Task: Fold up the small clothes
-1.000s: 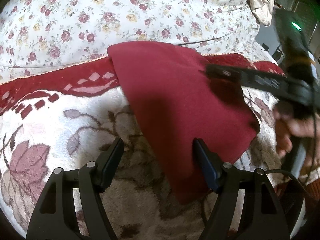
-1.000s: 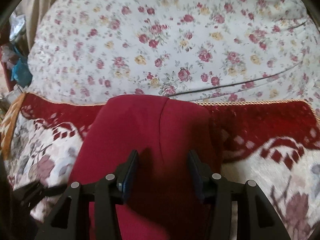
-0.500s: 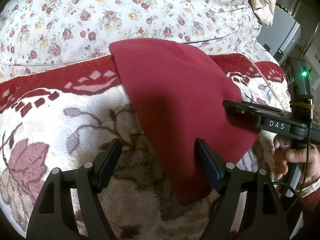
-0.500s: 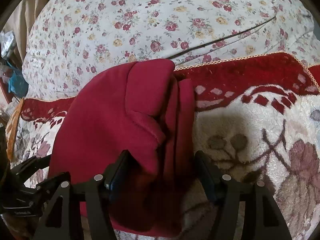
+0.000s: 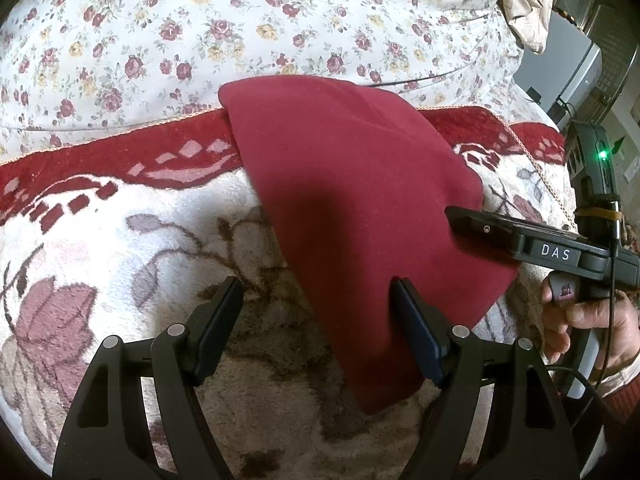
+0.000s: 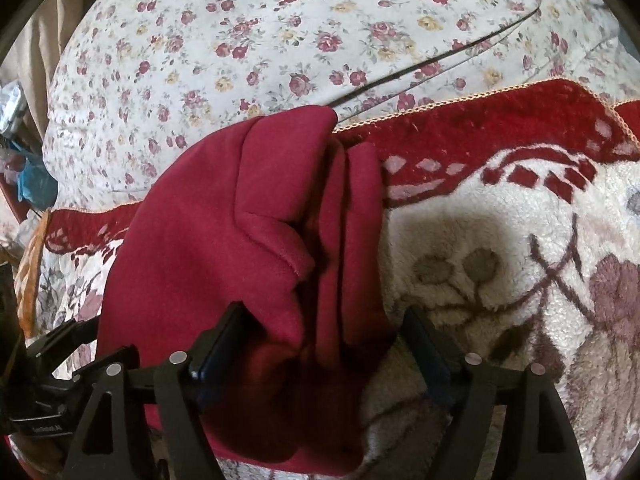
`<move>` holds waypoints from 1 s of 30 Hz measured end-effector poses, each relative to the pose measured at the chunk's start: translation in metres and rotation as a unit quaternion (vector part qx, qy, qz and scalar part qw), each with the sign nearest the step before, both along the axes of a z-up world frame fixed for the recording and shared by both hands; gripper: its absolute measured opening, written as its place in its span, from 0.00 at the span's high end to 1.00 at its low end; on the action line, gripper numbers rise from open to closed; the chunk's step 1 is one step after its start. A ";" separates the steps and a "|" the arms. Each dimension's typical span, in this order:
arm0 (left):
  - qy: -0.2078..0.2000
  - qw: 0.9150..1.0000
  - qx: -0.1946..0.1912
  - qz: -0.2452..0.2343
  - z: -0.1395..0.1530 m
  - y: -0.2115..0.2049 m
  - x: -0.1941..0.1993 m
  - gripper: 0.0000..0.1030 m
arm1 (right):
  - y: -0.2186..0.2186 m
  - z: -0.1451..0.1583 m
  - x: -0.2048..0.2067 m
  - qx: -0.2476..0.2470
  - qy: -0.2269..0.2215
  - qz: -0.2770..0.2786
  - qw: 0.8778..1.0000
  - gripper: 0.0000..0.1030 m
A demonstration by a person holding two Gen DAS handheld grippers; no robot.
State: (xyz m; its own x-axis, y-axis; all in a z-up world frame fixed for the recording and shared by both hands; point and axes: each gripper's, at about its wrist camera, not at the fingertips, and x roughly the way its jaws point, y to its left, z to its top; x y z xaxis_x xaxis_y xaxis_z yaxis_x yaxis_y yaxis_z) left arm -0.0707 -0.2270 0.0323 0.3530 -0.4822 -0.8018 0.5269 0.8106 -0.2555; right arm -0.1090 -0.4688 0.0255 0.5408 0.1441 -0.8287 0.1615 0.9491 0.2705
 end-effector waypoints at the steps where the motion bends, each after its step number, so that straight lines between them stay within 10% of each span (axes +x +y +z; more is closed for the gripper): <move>1: 0.000 1.000 0.000 0.000 0.000 0.000 0.000 0.24 | 0.001 0.000 -0.002 0.000 0.000 -0.001 1.000 0.24; 10: 0.006 1.000 -0.018 0.002 0.002 0.003 0.004 0.24 | 0.006 0.016 0.005 -0.016 -0.021 0.030 0.999 0.23; 22: 0.125 0.978 -0.165 0.033 0.000 0.013 0.044 0.24 | -0.017 0.008 0.043 0.062 -0.029 0.033 0.997 0.14; 30: 0.138 0.979 -0.144 0.028 -0.015 -0.006 0.056 0.24 | -0.019 -0.006 0.060 0.094 -0.025 0.042 0.994 0.10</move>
State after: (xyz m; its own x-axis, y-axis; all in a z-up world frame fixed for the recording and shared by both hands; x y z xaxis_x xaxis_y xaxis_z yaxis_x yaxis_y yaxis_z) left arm -0.0146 -0.2332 0.0172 0.1738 -0.6885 -0.7041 0.3620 0.7096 -0.6045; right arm -0.0492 -0.4874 0.0195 0.5602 0.3397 -0.7555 0.0664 0.8907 0.4497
